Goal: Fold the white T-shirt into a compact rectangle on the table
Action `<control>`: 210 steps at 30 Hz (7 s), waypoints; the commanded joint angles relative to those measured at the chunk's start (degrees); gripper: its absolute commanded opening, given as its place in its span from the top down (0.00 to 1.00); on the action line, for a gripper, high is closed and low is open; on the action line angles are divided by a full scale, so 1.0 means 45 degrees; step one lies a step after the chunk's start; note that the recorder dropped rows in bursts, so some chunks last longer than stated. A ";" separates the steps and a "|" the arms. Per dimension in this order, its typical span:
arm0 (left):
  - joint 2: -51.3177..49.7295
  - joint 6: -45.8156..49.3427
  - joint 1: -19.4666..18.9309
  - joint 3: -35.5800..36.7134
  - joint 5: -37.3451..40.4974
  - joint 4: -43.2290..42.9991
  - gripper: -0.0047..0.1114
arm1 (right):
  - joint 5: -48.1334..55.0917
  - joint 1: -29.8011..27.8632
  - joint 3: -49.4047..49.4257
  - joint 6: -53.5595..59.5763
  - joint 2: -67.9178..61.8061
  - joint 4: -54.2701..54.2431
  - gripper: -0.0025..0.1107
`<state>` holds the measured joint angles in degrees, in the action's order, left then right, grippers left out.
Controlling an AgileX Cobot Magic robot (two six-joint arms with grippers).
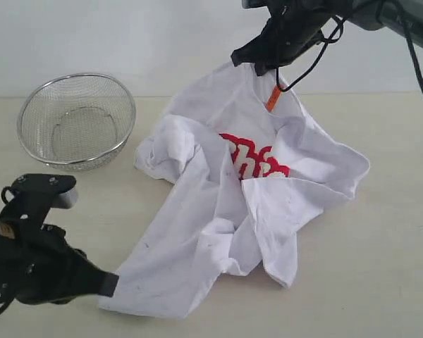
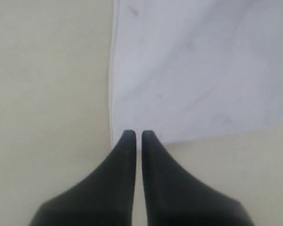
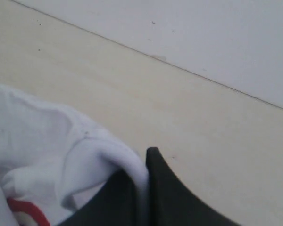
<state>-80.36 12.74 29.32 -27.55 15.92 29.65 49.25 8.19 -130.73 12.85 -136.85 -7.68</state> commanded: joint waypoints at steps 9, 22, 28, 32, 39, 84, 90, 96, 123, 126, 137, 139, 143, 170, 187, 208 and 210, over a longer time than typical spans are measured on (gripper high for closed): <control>-0.0231 0.1228 -0.0025 -0.2672 -0.1661 -0.0885 0.92 | 0.1843 -0.0051 -0.0149 -0.1438 0.0692 0.3069 0.18; -0.4226 0.2599 -0.0025 -0.6286 -0.2494 -0.1137 0.92 | 0.4602 0.0447 0.0064 -0.1081 0.1062 0.1238 0.48; -0.5924 0.2599 -0.0083 -0.8254 -0.1714 -0.2320 0.92 | 0.4602 0.0849 0.0064 -0.1021 0.1062 -0.0266 0.96; -0.6872 0.2599 -0.0708 -0.9207 -0.0841 -0.2419 0.92 | 0.4602 0.0976 0.0142 -0.0961 0.1062 -0.0409 0.97; -0.7249 0.2863 -0.1912 -0.9674 -0.0395 -0.2462 0.92 | 0.4602 0.0976 0.2233 -0.0306 0.1590 -0.0536 0.97; -1.2988 0.9683 -0.3131 -1.7433 0.4231 0.3919 0.92 | 0.4602 0.0976 0.6043 0.2621 0.2063 -0.3010 0.97; -1.3407 0.9650 -0.3131 -1.7433 0.4234 0.3919 0.92 | 0.4602 0.0976 0.6404 0.2801 0.2148 -0.2939 0.97; -1.3637 0.9400 -0.3131 -1.7433 0.4468 0.3919 0.92 | 0.4602 0.0976 0.7288 0.2358 0.2554 -0.2802 0.97; -1.2481 0.9367 -0.3155 -1.7433 0.5521 0.3427 0.92 | 0.4602 0.0976 1.4241 0.2094 0.8603 -0.1522 0.97; -1.1716 0.9367 -0.3155 -1.7433 0.6028 0.3309 0.92 | 0.4602 0.0976 1.4241 0.0486 1.0163 -0.1286 0.97; -0.9632 0.9067 -0.3132 -1.6373 0.8451 0.2599 0.92 | 0.2432 0.0976 1.4241 0.2479 0.8831 -0.2277 0.78; -0.9514 0.9067 -0.3132 -1.5794 0.8424 0.2599 0.92 | 0.2107 0.0976 1.4241 0.2479 0.8545 -0.2426 0.54; -0.9356 0.9067 -0.3132 -1.5084 0.8273 0.2580 0.92 | 0.1555 0.0976 1.4241 0.2479 0.8344 -0.2490 0.43; -1.0171 0.9270 -0.2213 -1.2821 0.6696 0.3184 0.92 | -0.0143 0.1869 1.4241 0.0704 0.6868 -0.0365 0.52; -1.1542 0.9270 -0.2213 -1.2821 0.6416 0.3644 0.92 | 0.4602 0.1869 1.4241 -0.0237 0.7090 0.2548 0.98; -1.1542 0.9270 -0.2302 -1.2845 0.6568 0.3644 0.92 | 0.4602 0.1433 1.5215 -0.2856 1.0697 0.7508 0.98; -1.1542 0.9270 -0.2302 -1.2845 0.6656 0.3644 0.92 | 0.4602 0.0958 1.5215 -0.2960 1.0676 0.7509 0.98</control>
<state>-130.59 54.25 18.80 -85.77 45.91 48.28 69.62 14.92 -62.63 0.54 -88.72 24.72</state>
